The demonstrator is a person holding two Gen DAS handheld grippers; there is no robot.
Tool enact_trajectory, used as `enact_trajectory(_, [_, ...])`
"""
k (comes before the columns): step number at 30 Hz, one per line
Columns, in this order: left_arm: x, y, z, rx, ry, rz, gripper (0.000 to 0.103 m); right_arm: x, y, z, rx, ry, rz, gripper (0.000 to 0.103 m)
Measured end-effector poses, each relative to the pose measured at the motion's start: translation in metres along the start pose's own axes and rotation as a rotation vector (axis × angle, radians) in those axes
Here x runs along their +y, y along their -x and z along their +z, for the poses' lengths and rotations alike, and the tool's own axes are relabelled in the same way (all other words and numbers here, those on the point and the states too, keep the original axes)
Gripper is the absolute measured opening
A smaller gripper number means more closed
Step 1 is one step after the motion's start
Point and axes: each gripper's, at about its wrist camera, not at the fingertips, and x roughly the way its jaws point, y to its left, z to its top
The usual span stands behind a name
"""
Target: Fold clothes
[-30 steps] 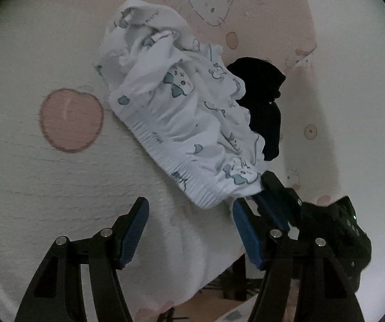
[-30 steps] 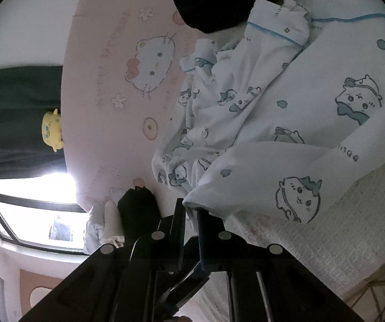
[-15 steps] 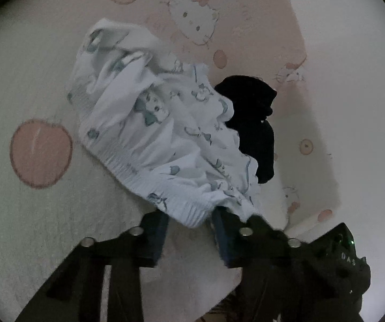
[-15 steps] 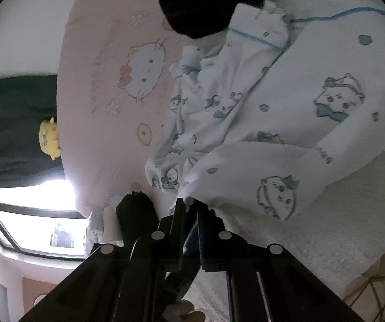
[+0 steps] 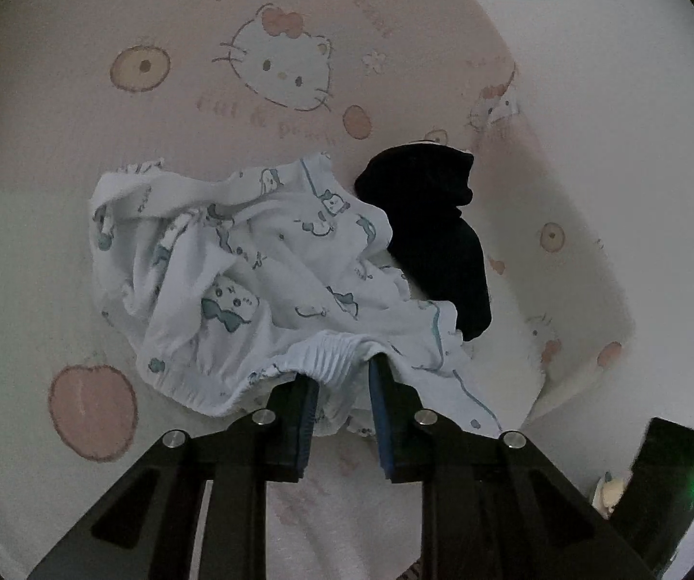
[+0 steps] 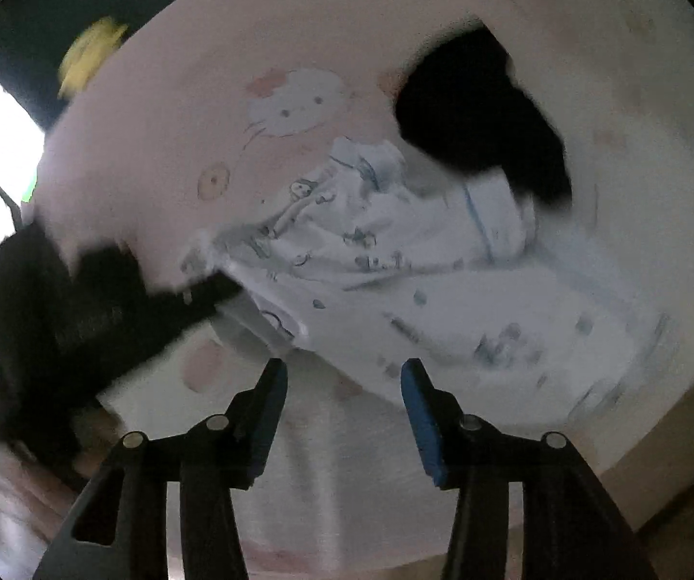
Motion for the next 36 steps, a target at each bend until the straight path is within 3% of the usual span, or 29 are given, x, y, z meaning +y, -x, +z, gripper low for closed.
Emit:
enact_trajectory(2, [0.0,0.001,0.002,-0.008,-0.016,0.014,0.018,0.005,-0.001,-0.003,-0.006,0.069,-0.052,0.048])
enact_trajectory(8, [0.001,0.0,0.004,0.018,-0.016,-0.004,0.018,0.007,-0.025,-0.006,0.048,0.116,-0.082,0.048])
enact_trajectory(14, [-0.003,0.003,0.004,0.03,-0.024,-0.009,0.018,0.018,-0.036,0.0,0.019,0.18,-0.086,0.048])
enact_trajectory(15, [-0.002,0.002,0.004,0.038,-0.015,-0.008,0.019,0.018,-0.037,0.002,0.015,0.176,-0.069,0.034])
enact_trajectory(16, [-0.001,0.002,0.004,0.045,-0.007,-0.006,0.019,0.018,-0.039,0.004,0.011,0.172,-0.052,0.011])
enact_trajectory(17, [0.001,-0.001,0.004,0.069,0.008,0.003,0.023,0.018,-0.041,0.007,0.011,0.166,-0.036,0.008])
enact_trajectory(20, [0.008,-0.007,0.004,0.118,0.036,0.032,0.063,0.016,-0.049,0.02,0.04,0.144,0.003,0.008])
enact_trajectory(23, [0.004,-0.003,0.0,0.086,0.02,0.009,0.065,0.011,-0.049,0.037,0.037,0.142,0.0,0.008])
enact_trajectory(27, [-0.011,-0.012,-0.007,0.086,-0.064,0.039,0.065,-0.001,-0.052,0.057,0.038,0.142,0.016,0.008])
enact_trajectory(36, [-0.028,-0.048,-0.023,0.084,-0.147,0.13,0.065,-0.032,-0.058,0.056,0.061,0.052,0.026,0.008])
